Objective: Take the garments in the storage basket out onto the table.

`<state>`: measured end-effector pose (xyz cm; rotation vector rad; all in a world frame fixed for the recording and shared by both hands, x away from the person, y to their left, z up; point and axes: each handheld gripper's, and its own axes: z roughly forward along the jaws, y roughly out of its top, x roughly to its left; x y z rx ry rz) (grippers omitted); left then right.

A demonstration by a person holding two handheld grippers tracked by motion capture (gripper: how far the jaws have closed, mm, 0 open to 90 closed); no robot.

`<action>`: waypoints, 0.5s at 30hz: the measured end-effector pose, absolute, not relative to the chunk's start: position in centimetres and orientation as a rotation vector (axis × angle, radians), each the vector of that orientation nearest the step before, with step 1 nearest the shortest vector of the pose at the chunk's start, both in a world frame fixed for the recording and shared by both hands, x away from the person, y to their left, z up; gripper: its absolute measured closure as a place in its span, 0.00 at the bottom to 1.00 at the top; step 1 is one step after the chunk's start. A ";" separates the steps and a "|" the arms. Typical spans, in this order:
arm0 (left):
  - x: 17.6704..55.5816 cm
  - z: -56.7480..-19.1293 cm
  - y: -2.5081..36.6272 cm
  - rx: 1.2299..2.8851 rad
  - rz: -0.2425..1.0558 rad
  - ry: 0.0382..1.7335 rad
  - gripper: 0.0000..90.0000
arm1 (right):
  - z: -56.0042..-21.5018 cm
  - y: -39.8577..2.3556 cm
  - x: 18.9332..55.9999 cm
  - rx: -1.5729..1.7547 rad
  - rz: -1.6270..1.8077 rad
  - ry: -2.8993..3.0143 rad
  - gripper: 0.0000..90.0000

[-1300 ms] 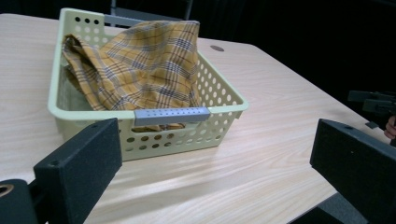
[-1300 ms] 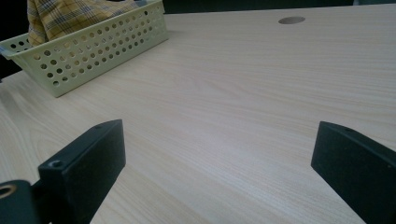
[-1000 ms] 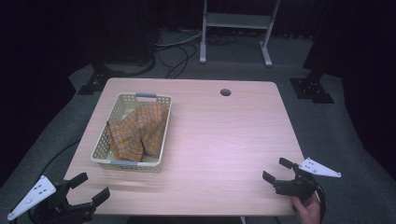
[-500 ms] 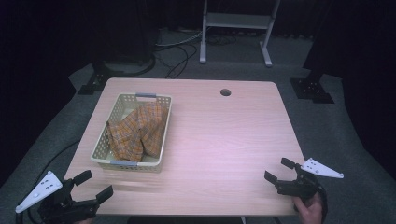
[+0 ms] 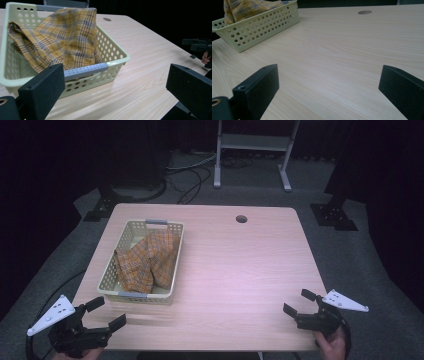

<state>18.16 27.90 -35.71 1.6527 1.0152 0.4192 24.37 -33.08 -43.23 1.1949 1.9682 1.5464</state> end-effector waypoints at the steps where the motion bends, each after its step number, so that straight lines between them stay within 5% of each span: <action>1: 18.3 -35.7 27.9 1.657 0.415 1.012 0.02 | -43.2 -33.1 24.4 1.192 1.546 1.969 0.03; 15: 20.2 -35.8 27.5 1.699 0.394 0.993 0.02 | -43.1 -32.9 24.1 1.181 1.542 1.971 0.03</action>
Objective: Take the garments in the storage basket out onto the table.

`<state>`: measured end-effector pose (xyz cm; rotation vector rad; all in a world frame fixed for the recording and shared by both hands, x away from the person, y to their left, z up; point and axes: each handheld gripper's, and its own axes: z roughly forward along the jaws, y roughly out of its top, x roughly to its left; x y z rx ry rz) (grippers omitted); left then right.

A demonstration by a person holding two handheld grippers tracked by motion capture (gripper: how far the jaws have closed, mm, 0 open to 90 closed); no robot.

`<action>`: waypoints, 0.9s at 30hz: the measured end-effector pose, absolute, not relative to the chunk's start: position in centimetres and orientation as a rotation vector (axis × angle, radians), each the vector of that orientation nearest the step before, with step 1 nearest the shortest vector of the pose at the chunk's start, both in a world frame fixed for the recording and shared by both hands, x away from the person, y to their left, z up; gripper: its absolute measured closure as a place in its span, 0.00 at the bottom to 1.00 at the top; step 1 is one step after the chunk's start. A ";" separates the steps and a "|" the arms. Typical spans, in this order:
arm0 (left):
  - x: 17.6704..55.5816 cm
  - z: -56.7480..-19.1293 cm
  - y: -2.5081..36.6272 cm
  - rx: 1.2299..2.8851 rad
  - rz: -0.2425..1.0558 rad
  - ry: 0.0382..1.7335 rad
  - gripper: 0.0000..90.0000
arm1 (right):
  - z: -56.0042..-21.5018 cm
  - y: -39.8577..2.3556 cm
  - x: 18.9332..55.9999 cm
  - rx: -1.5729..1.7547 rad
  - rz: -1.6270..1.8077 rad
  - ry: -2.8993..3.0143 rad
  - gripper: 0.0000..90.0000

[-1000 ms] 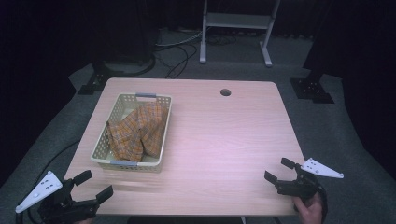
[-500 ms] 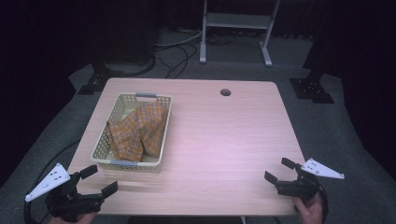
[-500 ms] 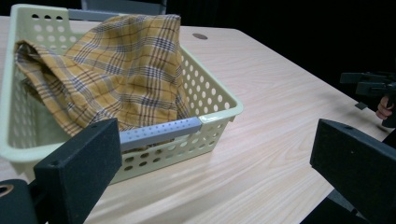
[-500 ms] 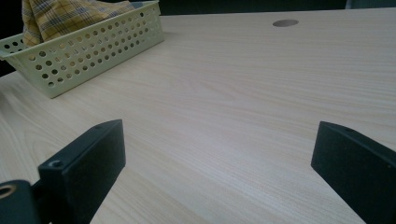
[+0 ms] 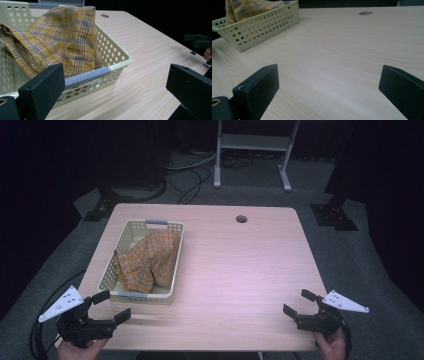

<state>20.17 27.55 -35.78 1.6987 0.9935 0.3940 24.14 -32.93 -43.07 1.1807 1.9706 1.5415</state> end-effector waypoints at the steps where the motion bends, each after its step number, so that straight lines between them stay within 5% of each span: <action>1: 20.3 -35.8 27.5 1.700 0.390 0.994 0.02 | -43.1 -32.9 24.1 1.180 1.542 1.970 0.03; 27: 23.3 -35.4 26.4 1.741 0.367 0.976 0.02 | -42.9 -32.7 24.0 1.168 1.544 1.975 0.03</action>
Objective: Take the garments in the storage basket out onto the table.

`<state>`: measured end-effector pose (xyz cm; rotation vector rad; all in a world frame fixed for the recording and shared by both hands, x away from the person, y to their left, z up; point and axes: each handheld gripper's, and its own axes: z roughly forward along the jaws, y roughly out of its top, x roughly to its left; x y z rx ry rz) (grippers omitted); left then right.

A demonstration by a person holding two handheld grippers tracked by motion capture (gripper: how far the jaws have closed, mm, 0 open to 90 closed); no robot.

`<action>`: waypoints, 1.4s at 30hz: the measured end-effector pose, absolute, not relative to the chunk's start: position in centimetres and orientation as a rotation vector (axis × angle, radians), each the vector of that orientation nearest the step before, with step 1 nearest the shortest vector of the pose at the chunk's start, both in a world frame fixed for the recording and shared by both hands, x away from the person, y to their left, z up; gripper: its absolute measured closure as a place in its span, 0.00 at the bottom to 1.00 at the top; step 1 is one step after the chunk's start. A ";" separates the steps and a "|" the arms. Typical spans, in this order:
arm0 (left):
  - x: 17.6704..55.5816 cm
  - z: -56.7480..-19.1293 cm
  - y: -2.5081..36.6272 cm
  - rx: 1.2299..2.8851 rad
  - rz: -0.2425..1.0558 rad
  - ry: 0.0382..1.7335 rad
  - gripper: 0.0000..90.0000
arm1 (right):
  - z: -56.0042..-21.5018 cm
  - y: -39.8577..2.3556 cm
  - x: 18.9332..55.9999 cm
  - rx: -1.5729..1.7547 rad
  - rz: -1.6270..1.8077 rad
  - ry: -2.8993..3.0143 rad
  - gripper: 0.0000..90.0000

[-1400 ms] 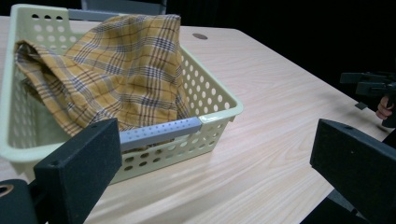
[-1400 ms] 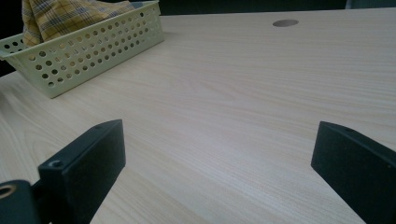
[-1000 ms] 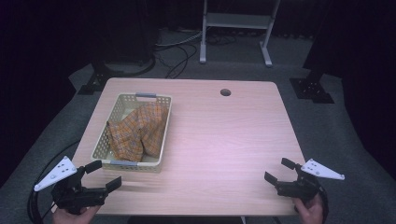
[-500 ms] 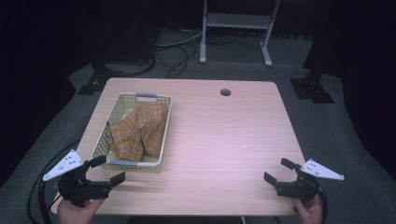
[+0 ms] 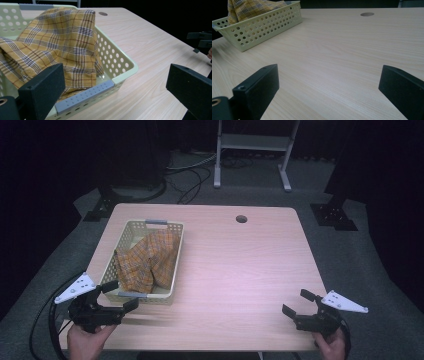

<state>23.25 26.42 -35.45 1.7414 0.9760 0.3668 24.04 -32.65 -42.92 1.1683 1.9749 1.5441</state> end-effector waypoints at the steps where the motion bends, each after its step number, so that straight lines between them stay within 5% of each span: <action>1: 23.3 -35.5 26.4 1.743 0.366 0.975 0.02 | -42.9 -32.7 24.0 1.169 1.546 1.975 0.03; 42: 27.7 -35.5 25.0 1.800 0.335 0.984 0.02 | -42.7 -32.7 23.9 1.157 1.548 1.976 0.03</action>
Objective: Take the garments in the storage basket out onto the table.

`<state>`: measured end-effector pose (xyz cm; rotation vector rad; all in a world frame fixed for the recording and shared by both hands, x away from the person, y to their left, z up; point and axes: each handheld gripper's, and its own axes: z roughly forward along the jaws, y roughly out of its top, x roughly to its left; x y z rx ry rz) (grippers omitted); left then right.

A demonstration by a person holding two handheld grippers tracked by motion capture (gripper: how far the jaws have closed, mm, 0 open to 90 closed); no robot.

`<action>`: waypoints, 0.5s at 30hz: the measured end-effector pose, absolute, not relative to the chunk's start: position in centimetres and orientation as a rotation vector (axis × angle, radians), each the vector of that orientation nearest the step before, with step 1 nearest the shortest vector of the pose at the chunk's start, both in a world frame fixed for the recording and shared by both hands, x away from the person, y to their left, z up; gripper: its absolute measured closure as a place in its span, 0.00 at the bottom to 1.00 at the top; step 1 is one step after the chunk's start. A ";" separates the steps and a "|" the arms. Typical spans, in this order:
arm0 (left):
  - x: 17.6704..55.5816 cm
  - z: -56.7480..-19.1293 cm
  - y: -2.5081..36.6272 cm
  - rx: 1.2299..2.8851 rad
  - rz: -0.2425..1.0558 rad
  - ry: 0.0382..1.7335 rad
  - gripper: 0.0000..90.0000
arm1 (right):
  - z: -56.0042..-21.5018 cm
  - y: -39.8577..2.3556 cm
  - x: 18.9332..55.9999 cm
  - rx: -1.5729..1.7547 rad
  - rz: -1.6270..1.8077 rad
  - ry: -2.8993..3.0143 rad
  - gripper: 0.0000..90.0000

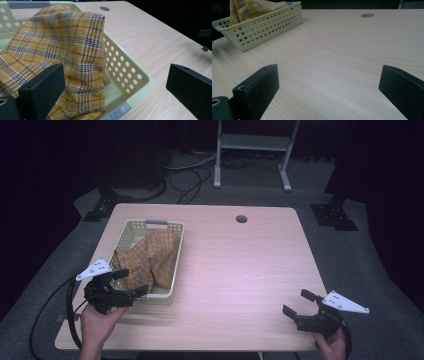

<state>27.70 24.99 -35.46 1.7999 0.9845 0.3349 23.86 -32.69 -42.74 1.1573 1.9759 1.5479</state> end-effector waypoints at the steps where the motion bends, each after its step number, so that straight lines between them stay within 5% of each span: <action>1: 27.8 -35.4 25.0 1.802 0.337 0.985 0.02 | -42.7 -32.7 23.9 1.157 1.548 1.976 0.03; 15: 28.8 -35.2 24.7 1.818 0.337 0.986 0.02 | -42.7 -32.8 23.9 1.159 1.550 1.972 0.03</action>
